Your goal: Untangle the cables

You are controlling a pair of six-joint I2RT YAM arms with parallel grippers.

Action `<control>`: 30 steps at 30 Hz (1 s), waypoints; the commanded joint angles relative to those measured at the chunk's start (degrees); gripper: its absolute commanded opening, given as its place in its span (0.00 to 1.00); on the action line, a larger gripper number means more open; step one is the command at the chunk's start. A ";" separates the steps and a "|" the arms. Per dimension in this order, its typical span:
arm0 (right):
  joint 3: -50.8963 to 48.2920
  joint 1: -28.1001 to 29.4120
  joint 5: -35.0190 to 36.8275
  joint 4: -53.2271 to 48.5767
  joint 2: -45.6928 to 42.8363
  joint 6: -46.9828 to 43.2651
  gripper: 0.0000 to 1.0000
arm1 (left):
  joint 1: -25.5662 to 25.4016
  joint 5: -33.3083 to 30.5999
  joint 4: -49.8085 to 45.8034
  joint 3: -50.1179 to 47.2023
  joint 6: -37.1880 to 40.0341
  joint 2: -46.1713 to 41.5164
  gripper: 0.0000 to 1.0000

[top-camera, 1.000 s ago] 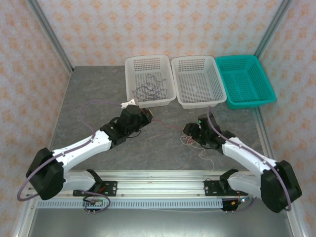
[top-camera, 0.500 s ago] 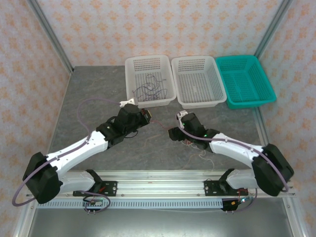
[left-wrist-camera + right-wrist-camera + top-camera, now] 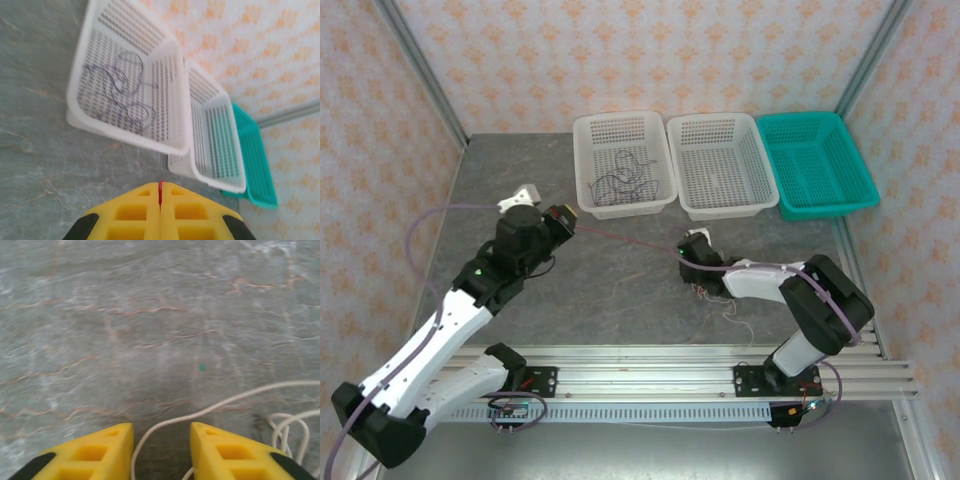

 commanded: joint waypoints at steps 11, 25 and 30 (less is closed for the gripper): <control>-6.65 -12.06 -3.27 1.16 -4.15 12.25 0.45 | 19.13 -6.42 -19.42 11.87 7.93 -9.36 0.00; -6.38 -11.21 -26.43 5.78 -25.16 8.74 0.69 | 21.19 13.08 -8.56 -2.15 4.23 -2.92 0.00; -4.57 -6.52 -30.97 10.74 -30.27 7.66 0.80 | 21.16 16.20 -5.61 -3.69 1.98 -2.25 0.00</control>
